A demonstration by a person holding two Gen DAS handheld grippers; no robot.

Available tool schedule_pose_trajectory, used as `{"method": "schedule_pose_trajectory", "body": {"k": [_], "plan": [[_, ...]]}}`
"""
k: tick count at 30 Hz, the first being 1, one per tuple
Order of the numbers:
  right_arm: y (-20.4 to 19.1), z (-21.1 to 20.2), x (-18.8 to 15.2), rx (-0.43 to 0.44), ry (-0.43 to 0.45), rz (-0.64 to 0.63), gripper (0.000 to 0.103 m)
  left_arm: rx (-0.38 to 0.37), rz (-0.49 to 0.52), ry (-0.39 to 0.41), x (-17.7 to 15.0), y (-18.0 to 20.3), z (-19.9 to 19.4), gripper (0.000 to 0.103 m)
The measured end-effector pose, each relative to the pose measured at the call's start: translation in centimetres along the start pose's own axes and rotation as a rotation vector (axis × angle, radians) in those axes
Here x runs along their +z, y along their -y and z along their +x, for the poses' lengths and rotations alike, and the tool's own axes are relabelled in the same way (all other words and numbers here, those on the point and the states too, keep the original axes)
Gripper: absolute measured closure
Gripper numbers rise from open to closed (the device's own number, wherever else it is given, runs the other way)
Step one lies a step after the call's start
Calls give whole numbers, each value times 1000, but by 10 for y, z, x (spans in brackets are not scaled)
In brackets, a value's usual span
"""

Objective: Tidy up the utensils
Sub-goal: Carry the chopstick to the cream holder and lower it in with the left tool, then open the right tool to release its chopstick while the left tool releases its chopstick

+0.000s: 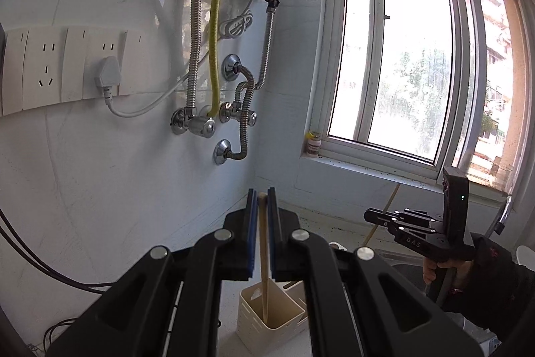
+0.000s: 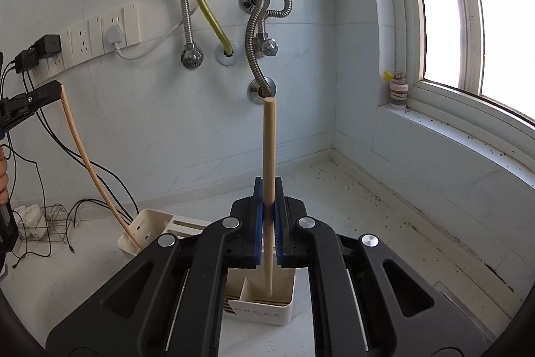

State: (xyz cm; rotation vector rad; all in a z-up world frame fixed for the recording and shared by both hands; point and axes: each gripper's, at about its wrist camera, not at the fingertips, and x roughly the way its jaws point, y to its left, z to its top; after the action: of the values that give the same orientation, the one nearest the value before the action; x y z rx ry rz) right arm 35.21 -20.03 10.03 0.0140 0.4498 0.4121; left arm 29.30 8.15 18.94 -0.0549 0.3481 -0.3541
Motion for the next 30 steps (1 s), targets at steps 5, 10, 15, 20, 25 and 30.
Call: {"method": "schedule_pose_trajectory", "body": {"k": [5, 10, 15, 20, 25, 30], "plan": [[1, 16, -14, 5, -61, 4, 98, 19, 45, -66, -17, 5, 21, 98], [2, 21, -22, 12, -101, 5, 98, 7, 19, -118, -29, 1, 33, 97], [5, 17, -21, 21, -104, 14, 74, 14, 12, -121, -32, -3, 30, 97], [4, 2, -14, 5, -68, -2, 67, 33, 27, -90, -30, -5, 17, 70], [4, -33, -4, -47, 23, -31, 64, 55, 73, 18, -26, -7, -26, 52], [6, -67, 1, -25, 86, -33, 63, 50, 133, -13, -41, -4, -56, 49]]}}
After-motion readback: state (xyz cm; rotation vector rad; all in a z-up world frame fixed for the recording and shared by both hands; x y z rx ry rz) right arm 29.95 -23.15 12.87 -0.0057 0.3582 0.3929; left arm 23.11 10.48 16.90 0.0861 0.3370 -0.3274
